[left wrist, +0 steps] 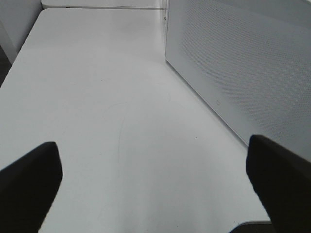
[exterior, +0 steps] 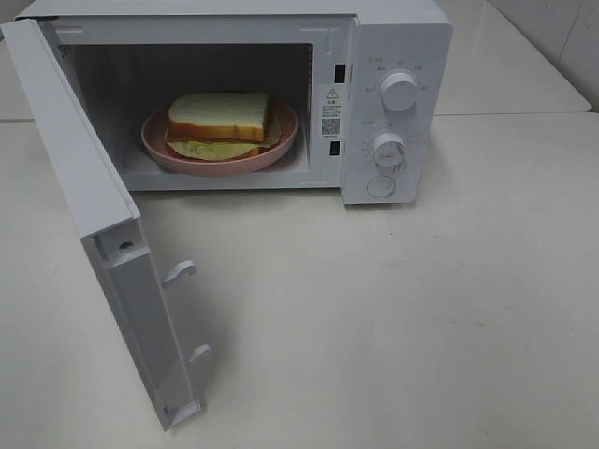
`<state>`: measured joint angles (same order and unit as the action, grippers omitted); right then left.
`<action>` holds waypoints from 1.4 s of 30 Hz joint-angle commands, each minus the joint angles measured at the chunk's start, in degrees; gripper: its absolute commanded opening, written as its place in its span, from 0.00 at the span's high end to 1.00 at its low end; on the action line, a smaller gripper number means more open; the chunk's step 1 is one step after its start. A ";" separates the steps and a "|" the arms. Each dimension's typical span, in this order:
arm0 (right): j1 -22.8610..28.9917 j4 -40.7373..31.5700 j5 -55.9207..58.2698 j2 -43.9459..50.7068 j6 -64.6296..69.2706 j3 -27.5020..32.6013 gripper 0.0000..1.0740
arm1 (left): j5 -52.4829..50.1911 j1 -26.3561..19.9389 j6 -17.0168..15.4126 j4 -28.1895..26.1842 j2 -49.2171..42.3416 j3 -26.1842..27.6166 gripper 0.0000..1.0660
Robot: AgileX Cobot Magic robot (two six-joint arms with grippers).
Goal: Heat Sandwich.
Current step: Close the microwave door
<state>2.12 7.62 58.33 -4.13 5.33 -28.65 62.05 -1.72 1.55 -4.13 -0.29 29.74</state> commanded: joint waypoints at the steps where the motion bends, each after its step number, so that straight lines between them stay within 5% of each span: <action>1: -0.86 -0.63 -1.38 1.49 -1.72 0.17 0.29 | -0.80 -0.29 -0.06 0.06 -0.23 -0.11 0.08; 42: -0.86 -1.49 -1.38 5.96 -2.86 0.23 0.29 | -0.80 -0.29 -0.06 0.00 -0.34 -0.11 0.08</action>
<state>1.72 6.07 57.30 0.23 3.21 -28.36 62.05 -1.72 1.55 -4.13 -0.29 29.74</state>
